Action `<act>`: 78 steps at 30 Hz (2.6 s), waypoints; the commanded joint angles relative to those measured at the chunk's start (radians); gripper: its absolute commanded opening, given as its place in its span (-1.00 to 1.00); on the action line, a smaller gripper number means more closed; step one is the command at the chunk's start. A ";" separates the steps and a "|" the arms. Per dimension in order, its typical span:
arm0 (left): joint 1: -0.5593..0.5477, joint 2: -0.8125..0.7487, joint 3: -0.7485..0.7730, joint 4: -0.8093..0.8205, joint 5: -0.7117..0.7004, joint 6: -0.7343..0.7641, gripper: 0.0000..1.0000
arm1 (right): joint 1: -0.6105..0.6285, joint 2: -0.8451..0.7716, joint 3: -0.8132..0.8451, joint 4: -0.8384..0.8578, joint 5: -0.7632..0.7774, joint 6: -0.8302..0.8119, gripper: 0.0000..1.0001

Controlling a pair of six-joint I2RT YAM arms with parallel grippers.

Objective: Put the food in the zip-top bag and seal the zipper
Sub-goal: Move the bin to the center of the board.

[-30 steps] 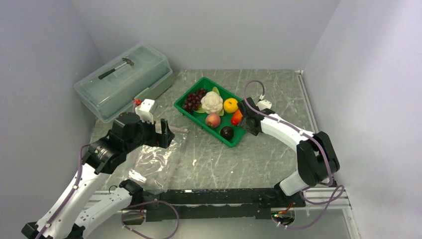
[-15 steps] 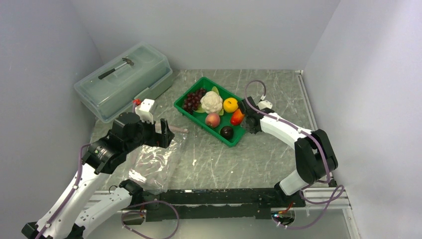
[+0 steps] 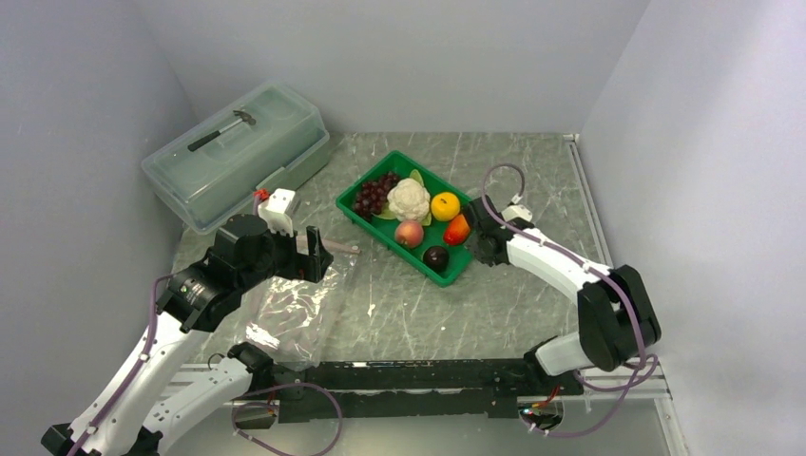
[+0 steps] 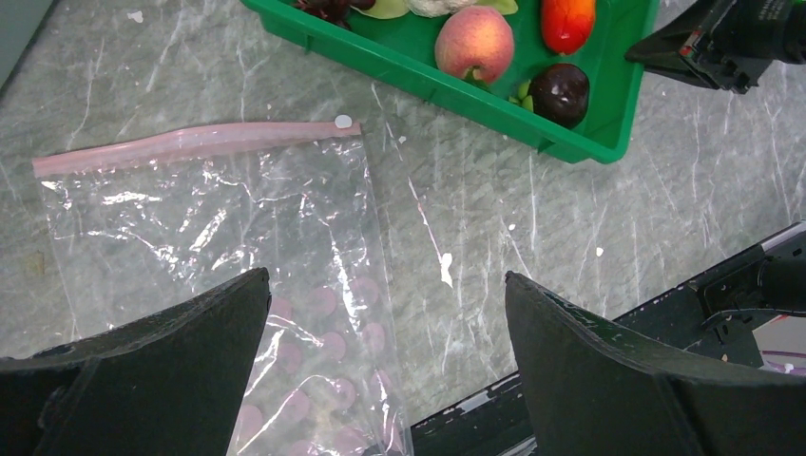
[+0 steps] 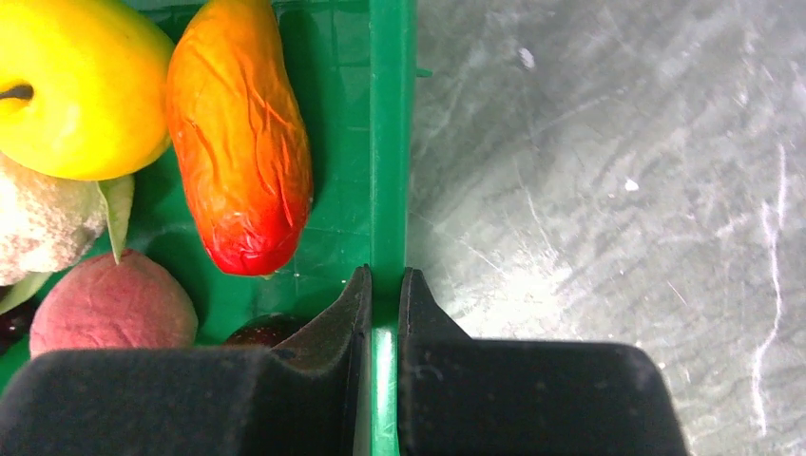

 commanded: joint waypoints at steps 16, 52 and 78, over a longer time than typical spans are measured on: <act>-0.004 -0.030 -0.001 0.021 0.031 -0.004 0.98 | 0.000 -0.287 -0.225 -0.163 0.197 0.530 -1.00; -0.004 -0.003 0.001 0.014 0.020 -0.004 0.98 | 0.049 -0.376 -0.019 -0.114 0.182 -0.160 -0.02; -0.004 0.023 0.007 0.005 -0.034 -0.003 0.98 | 0.186 0.058 0.276 0.084 -0.237 -0.773 0.11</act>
